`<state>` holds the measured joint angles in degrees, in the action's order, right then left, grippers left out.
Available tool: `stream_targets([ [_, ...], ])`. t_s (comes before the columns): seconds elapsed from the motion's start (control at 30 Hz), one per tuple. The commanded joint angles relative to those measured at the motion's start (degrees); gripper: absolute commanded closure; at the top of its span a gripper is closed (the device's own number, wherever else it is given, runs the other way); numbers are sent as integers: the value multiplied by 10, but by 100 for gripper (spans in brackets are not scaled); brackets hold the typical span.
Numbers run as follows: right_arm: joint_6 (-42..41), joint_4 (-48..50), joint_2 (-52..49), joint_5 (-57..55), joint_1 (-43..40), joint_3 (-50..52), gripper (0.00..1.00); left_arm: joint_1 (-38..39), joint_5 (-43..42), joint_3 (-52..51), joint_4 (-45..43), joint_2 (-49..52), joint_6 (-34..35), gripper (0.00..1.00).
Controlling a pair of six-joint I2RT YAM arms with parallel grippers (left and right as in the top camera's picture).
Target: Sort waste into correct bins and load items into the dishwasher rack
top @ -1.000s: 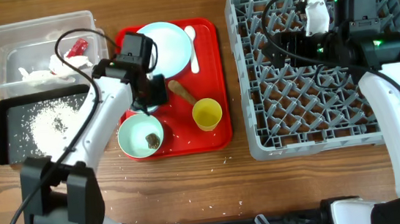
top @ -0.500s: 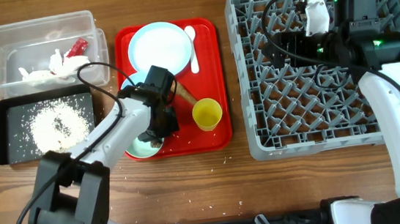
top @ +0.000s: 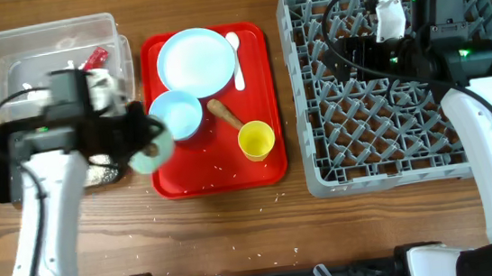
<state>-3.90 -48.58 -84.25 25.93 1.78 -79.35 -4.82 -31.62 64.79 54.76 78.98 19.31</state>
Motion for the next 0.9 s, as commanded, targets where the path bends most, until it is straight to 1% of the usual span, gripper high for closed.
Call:
stream_targets([
  [0.0,-7,2,-7,5,2,-8,0,-136,-107,8,-3,17,-142,96],
  [0.07,-7,2,-7,5,2,-8,0,-220,-207,8,-12,54,-201,96],
  [0.13,-8,1,-7,5,2,-8,0,-287,-303,8,-16,102,-254,96],
  [0.17,-8,1,-7,5,2,-8,0,-320,-368,8,-20,138,-283,96],
  [0.23,-8,2,-7,5,2,-8,0,-362,-475,8,-26,197,-313,96],
  [0.27,-8,1,-7,5,2,-8,0,-384,-553,8,-31,240,-324,96],
  [0.3,-8,1,-7,5,2,-8,0,-394,-588,8,-34,270,-316,96],
  [0.37,-8,1,-7,5,2,-8,0,-399,-588,8,-35,296,-306,96],
  [0.4,-8,1,-7,5,2,-8,0,-399,-588,8,-35,299,-304,96],
  [0.47,-8,1,-7,5,2,-8,0,-400,-587,8,-35,299,-281,96],
  [0.53,-8,1,-7,5,2,-8,0,-400,-587,8,-32,299,-278,96],
  [0.57,-8,1,-7,5,2,-8,0,-396,-585,8,2,294,-279,96],
  [0.6,-8,1,-7,5,2,-8,0,-389,-569,8,45,281,-297,96],
  [0.63,-8,1,-7,5,2,-8,0,-371,-538,8,91,253,-343,96],
  [0.67,-8,1,-7,5,2,-8,0,-333,-489,8,130,206,-363,96],
  [0.7,-8,1,-7,5,2,-8,0,-310,-459,8,132,180,-363,96],
  [0.73,-8,1,-7,5,2,-8,0,-276,-412,8,132,144,-353,96],
  [0.77,-8,1,-7,5,2,-8,0,-251,-366,8,132,120,-330,96],
  [0.8,-8,1,-7,5,2,-8,0,-216,-292,8,126,89,-284,96],
  [0.87,-8,1,-7,5,2,-8,0,-124,-80,8,107,35,-155,96],
])
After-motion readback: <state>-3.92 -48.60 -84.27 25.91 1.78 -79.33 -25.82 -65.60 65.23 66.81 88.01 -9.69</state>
